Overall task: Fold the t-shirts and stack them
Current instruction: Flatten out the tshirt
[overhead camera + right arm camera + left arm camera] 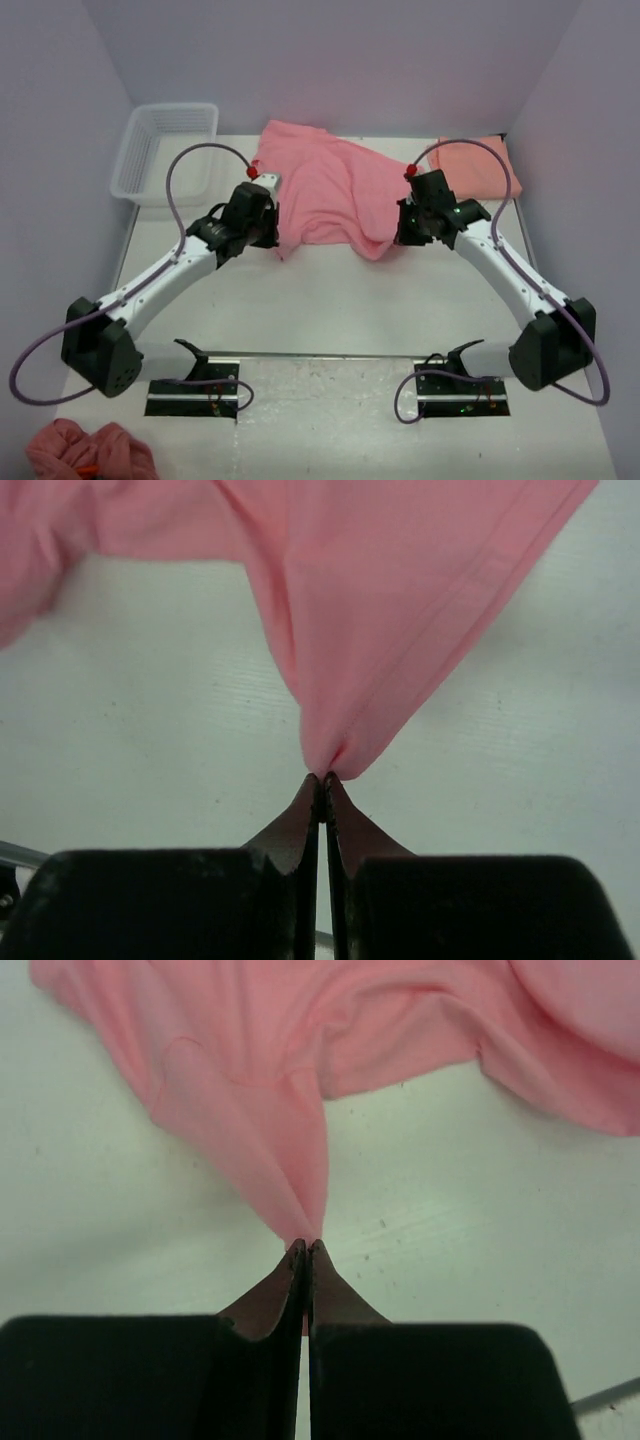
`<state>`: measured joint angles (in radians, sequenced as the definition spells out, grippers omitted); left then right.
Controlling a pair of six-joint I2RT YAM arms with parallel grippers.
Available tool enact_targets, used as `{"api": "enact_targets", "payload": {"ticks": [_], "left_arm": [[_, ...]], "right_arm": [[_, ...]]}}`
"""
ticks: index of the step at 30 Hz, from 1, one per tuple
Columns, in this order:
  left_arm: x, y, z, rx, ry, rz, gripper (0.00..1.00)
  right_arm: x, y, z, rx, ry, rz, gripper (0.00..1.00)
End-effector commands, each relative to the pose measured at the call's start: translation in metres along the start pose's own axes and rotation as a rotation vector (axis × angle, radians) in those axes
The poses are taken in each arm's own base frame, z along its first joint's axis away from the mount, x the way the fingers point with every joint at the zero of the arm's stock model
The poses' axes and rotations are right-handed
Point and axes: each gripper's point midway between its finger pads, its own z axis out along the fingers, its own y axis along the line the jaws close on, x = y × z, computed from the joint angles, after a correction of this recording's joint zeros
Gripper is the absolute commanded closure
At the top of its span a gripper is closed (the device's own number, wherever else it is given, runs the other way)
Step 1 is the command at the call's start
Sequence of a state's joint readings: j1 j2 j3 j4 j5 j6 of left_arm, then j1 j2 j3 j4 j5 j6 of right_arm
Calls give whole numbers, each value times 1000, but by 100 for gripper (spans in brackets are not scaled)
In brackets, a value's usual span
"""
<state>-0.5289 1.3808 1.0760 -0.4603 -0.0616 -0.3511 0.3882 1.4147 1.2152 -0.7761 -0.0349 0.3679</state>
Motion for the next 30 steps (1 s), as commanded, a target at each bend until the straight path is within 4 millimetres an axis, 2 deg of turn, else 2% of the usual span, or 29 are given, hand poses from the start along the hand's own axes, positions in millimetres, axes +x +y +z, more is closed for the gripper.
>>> {"api": "enact_targets", "payload": {"ticks": [1,2,3,4,5,6,8,10,11,12,17,20,23,27,30], "left_arm": [[1,13,-59,-120,-113,-177,100],[7,14,-74,-121,-124,-197,100],[23,21,-82,-148,-80,-212,100],[31,26,-87,-178,-75,-270,100],[34,30,-102,-182,-97,-303,100],[47,41,-108,-234,-75,-322,100],[47,49,-127,-251,-127,-391,100],[50,67,-143,-348,-151,-422,100],[54,74,-149,-388,-141,-415,100],[49,78,-153,-407,-157,-415,100],[54,77,-146,-438,-83,-372,100],[57,79,-148,-455,-68,-374,100],[55,80,-153,-451,-89,-390,100],[58,94,-169,-523,-117,-418,100],[57,101,-181,-557,-136,-426,100]], "right_arm": [[21,-16,-15,52,-59,167,100],[27,-24,-14,87,-65,186,100],[35,-29,-13,99,-60,203,100],[49,-37,-12,128,-55,237,100],[54,-46,-12,169,-66,241,100],[61,-51,-10,186,-56,242,100],[83,-62,-1,229,-6,251,100],[103,-72,6,278,49,265,100],[105,-73,7,286,52,270,100],[102,-72,7,285,47,277,100],[107,-91,-2,417,60,362,100],[113,-91,-4,411,61,383,100],[107,-97,-16,456,10,420,100],[93,-108,-41,489,-110,448,100],[93,-108,-46,482,-99,444,100]]}}
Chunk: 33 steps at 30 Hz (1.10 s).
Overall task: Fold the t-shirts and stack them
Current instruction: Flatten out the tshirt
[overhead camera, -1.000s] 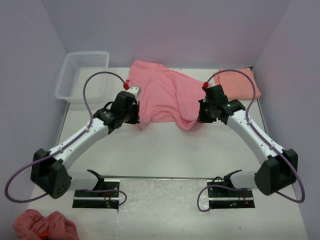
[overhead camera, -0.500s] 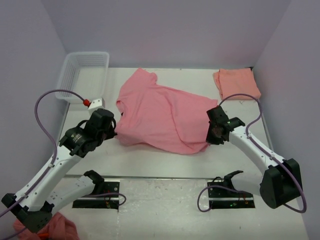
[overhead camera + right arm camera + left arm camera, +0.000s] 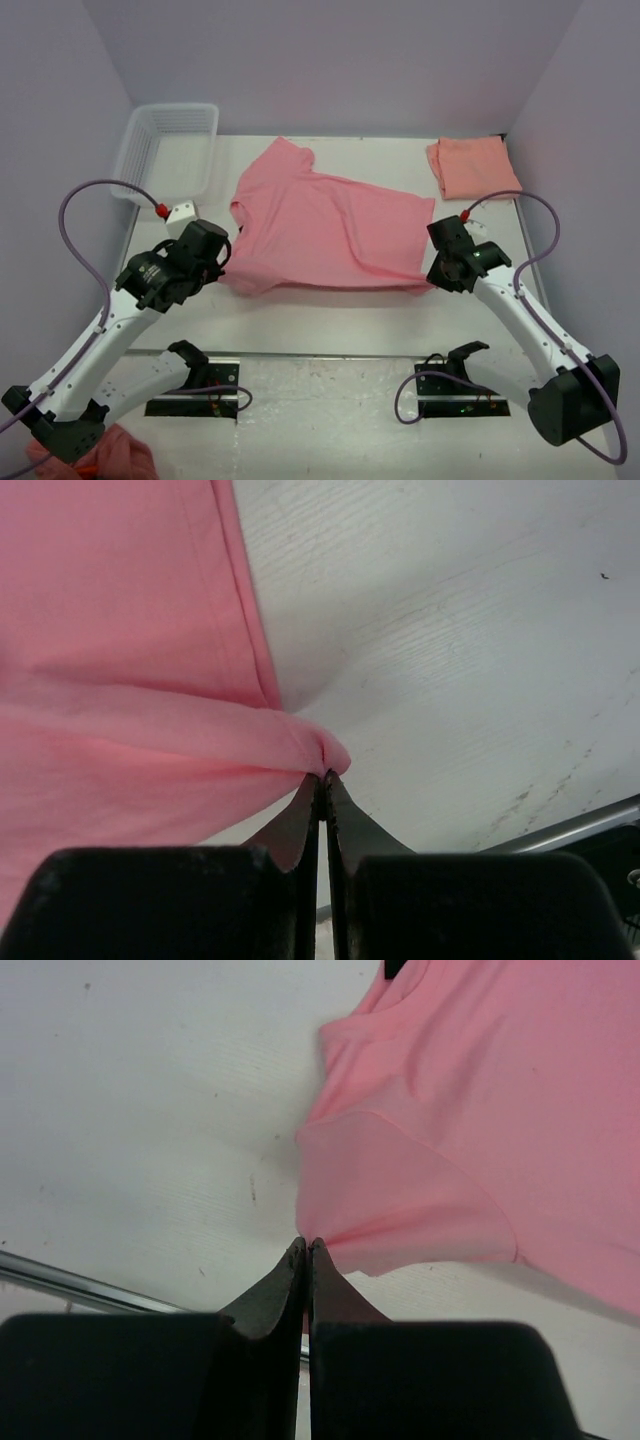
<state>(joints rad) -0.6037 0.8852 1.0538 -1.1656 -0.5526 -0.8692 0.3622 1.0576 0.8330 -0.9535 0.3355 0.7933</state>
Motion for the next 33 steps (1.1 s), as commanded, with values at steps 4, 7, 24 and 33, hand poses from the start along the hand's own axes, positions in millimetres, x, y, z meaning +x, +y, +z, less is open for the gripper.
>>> {"api": "enact_targets", "payload": {"ticks": [4,7,24,33], "left_arm": [[-21,29,-22,-97,-86,-84,100],[-22,32,-23,-100,-94,-83,100],[-52,9,-5,-156,-163,-2,100],[-55,-24,23,-151,-121,102,100]], "right_arm": [[-15,-6,-13,31,-42,42,100],[-15,-3,-13,10,-38,36,100],[-20,21,9,14,21,-64,100],[-36,39,11,-11,18,-99,100]]}}
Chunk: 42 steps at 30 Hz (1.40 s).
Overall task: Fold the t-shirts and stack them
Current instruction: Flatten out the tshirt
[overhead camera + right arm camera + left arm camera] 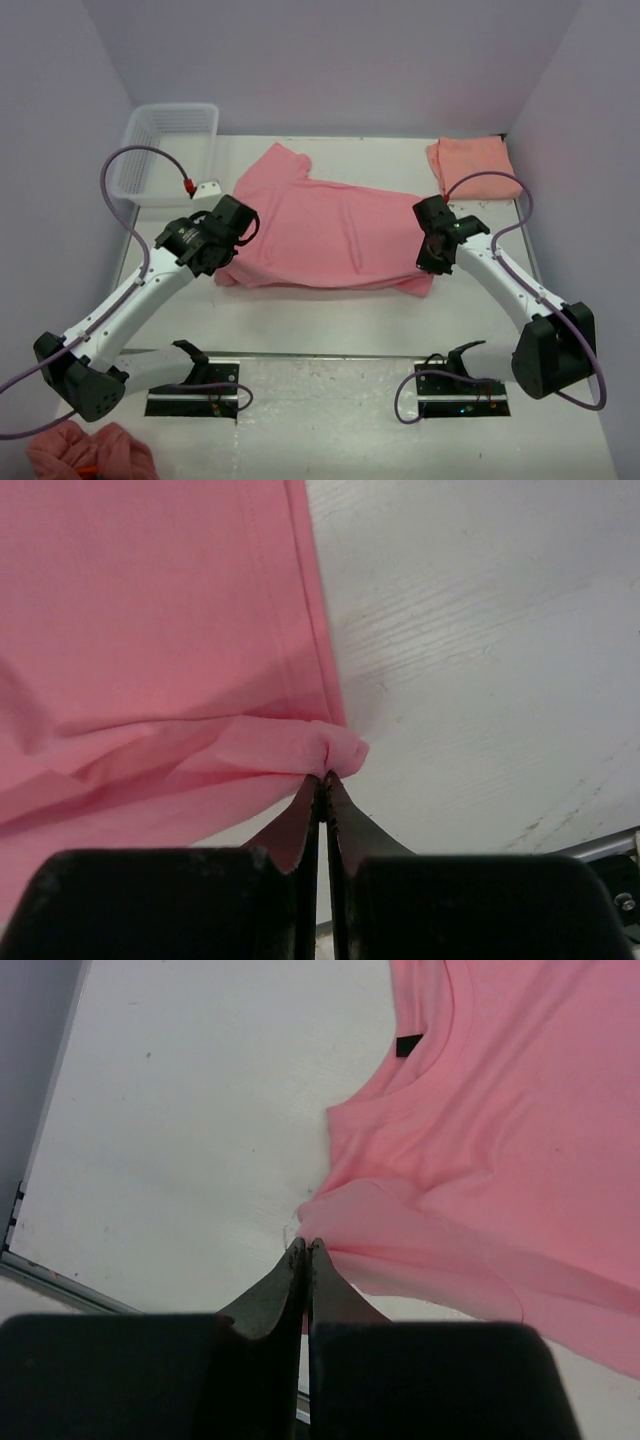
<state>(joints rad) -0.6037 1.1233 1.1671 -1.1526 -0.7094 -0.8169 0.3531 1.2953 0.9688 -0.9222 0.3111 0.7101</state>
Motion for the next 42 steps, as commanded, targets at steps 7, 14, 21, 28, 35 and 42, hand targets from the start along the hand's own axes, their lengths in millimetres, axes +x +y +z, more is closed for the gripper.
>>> {"api": "enact_targets", "payload": {"ticks": [7,14,21,28,35,42], "left_arm": [[-50,-7,-16,47,-138,-22,100],[-71,-15,-34,153,-195,-19,100],[-131,-23,-114,510,-473,-31,100],[-192,4,-243,852,-827,-69,100],[-205,65,-367,1128,-1080,-83,100],[-230,90,-420,1164,-1222,-72,100]], "right_arm": [[-36,7,-20,-26,-111,-21,100],[-67,11,-53,-82,-227,-43,100],[-130,20,-163,-292,-560,-128,100],[-153,5,-315,-543,-886,-190,100],[-112,-40,-454,-848,-1158,-280,100],[-105,-55,-502,-934,-1248,-277,100]]}}
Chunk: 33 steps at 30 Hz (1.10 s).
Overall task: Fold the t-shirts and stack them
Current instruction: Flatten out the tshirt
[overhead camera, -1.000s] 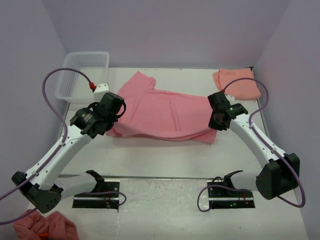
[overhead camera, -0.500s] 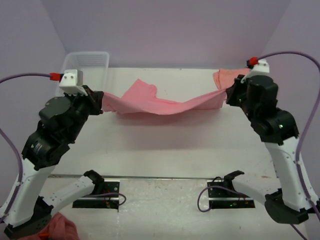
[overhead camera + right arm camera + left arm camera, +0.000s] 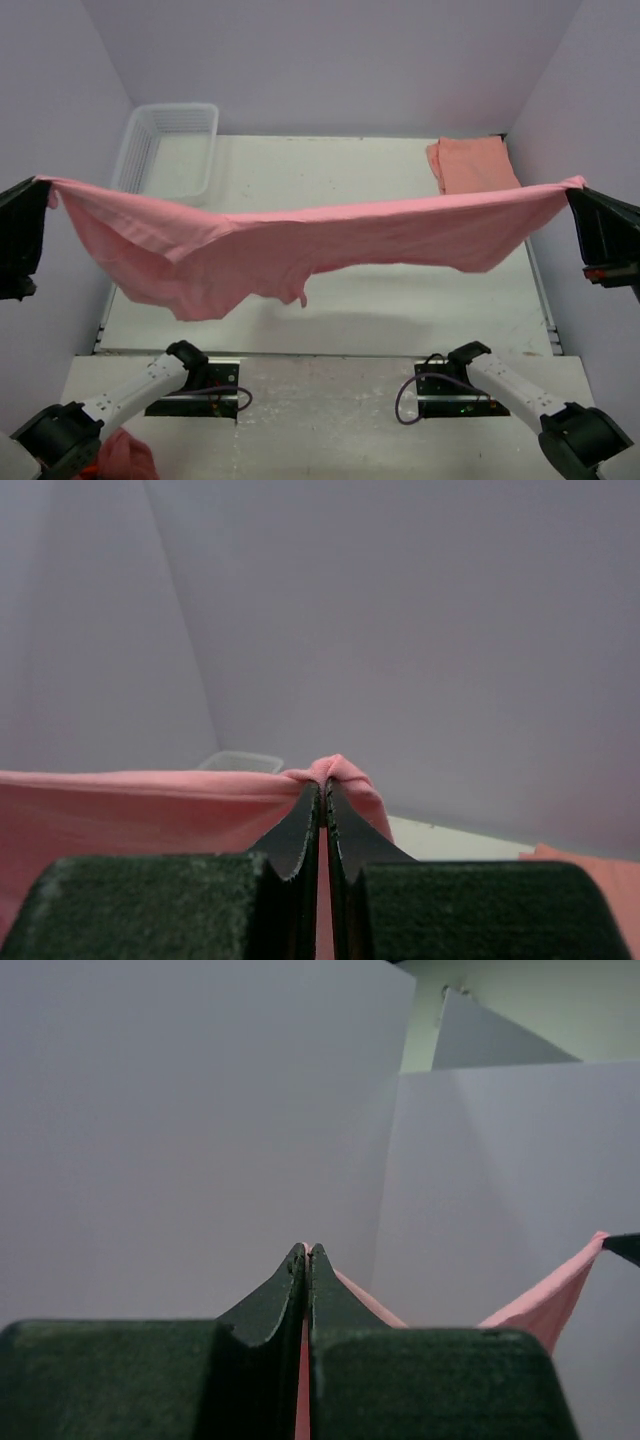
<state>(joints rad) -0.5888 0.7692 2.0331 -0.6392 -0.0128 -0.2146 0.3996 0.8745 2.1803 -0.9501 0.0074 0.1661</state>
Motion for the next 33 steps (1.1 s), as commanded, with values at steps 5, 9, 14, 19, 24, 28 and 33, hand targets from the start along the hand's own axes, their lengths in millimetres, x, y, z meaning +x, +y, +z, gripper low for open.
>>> {"api": "enact_targets", "payload": {"ticks": [5,9,14,19,24,28,33], "left_arm": [[36,23,83,-68,54,162,100],[95,54,141,-159,111,270,100],[155,102,209,-285,169,418,100],[196,164,259,-304,215,439,100],[220,205,280,-336,249,467,100],[204,197,274,-333,231,488,100],[166,175,240,-341,202,497,100]], "right_arm": [[57,-25,101,104,196,-79,100],[73,-50,168,208,193,-168,100],[102,-79,253,265,213,-240,100],[100,-99,293,279,157,-279,100],[93,-107,293,287,138,-318,100],[74,-102,271,284,119,-338,100],[54,-93,232,289,106,-341,100]]}}
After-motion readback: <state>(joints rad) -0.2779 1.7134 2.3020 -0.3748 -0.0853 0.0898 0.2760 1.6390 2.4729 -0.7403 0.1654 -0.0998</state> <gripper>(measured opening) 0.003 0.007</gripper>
